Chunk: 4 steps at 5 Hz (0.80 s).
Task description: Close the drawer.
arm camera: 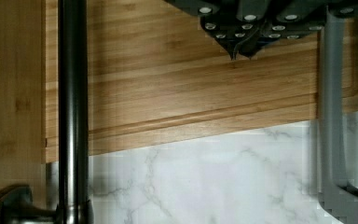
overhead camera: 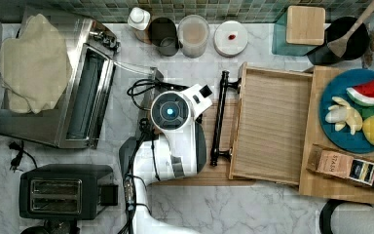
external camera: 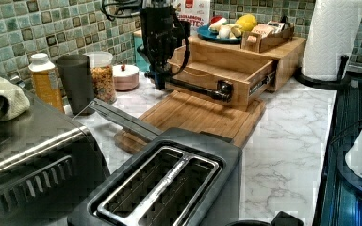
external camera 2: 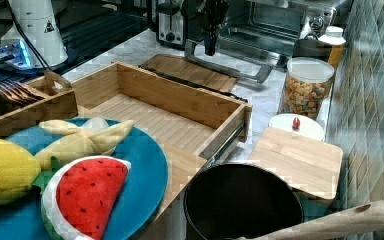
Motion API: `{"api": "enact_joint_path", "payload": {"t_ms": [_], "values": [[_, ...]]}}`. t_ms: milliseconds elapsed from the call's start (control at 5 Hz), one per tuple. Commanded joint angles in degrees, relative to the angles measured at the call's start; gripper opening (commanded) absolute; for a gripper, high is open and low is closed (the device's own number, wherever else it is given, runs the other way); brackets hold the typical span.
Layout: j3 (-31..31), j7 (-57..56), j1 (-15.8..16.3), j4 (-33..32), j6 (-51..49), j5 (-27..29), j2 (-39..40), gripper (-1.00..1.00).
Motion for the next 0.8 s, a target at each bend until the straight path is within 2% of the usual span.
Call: {"api": "enact_joint_path", "payload": {"t_ms": [200,600,800], "values": [[-2.3,-3.9,-2.8,2.3,-2.2,-2.9,2.5,-1.00],[-4.0,-3.2,-5.2,-2.3,11.0,-1.5,3.3,-1.00],[-4.5,-4.9,-6.1,1.0,4.4,-2.8,3.4,-1.00]]}}
